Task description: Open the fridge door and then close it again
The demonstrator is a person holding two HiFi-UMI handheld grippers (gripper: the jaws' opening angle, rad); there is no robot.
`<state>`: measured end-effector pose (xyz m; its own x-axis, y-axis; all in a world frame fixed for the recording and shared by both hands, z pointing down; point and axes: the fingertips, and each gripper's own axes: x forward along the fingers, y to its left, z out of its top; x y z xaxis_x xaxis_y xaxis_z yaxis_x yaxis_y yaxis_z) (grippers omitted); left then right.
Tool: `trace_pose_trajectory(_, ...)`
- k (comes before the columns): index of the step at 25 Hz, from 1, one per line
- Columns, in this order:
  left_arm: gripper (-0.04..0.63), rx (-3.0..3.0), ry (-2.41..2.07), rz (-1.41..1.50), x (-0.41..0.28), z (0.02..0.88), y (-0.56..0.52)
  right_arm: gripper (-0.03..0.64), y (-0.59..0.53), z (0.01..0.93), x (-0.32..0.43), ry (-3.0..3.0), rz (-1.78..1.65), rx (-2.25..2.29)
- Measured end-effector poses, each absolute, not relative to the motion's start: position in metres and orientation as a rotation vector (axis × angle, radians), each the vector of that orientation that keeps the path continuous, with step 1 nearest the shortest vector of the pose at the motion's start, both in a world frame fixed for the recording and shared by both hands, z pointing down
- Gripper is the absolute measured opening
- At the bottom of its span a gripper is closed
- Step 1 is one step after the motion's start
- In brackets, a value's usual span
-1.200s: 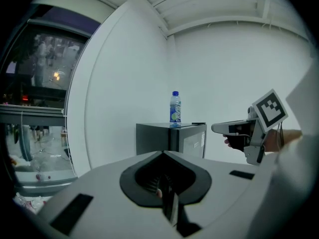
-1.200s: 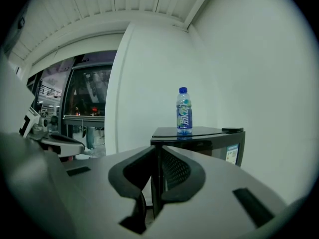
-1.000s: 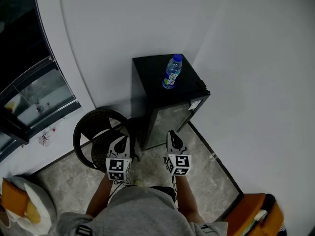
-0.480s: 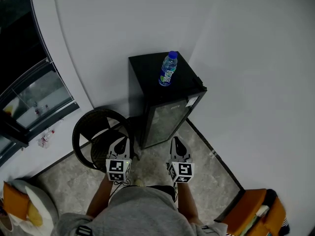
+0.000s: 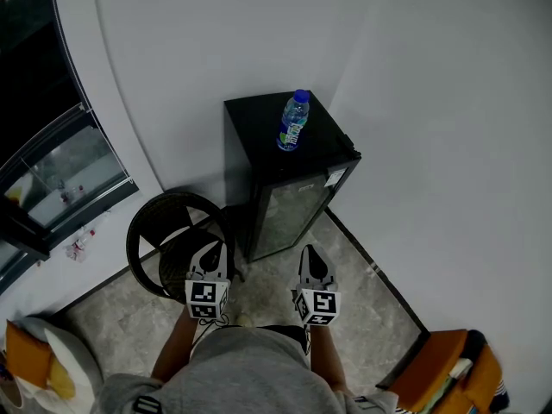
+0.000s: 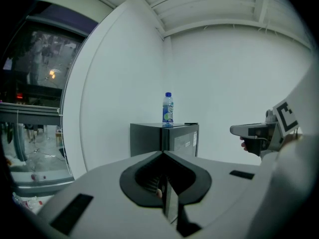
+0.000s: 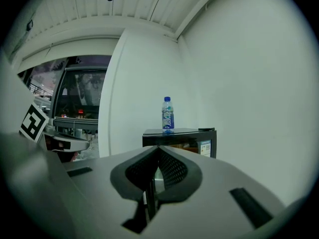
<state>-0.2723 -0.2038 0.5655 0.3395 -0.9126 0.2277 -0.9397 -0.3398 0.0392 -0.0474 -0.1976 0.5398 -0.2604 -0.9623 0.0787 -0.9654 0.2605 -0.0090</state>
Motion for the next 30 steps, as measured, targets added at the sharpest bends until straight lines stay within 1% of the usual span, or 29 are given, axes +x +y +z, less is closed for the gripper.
trace_pose_trajectory(30, 0.005, 2.430, -1.689, 0.262, -0.2743, 0.5694, -0.1986, 0.025, -0.1911, 0.5432, -0.0527, -2.465, 0.115, 1.857)
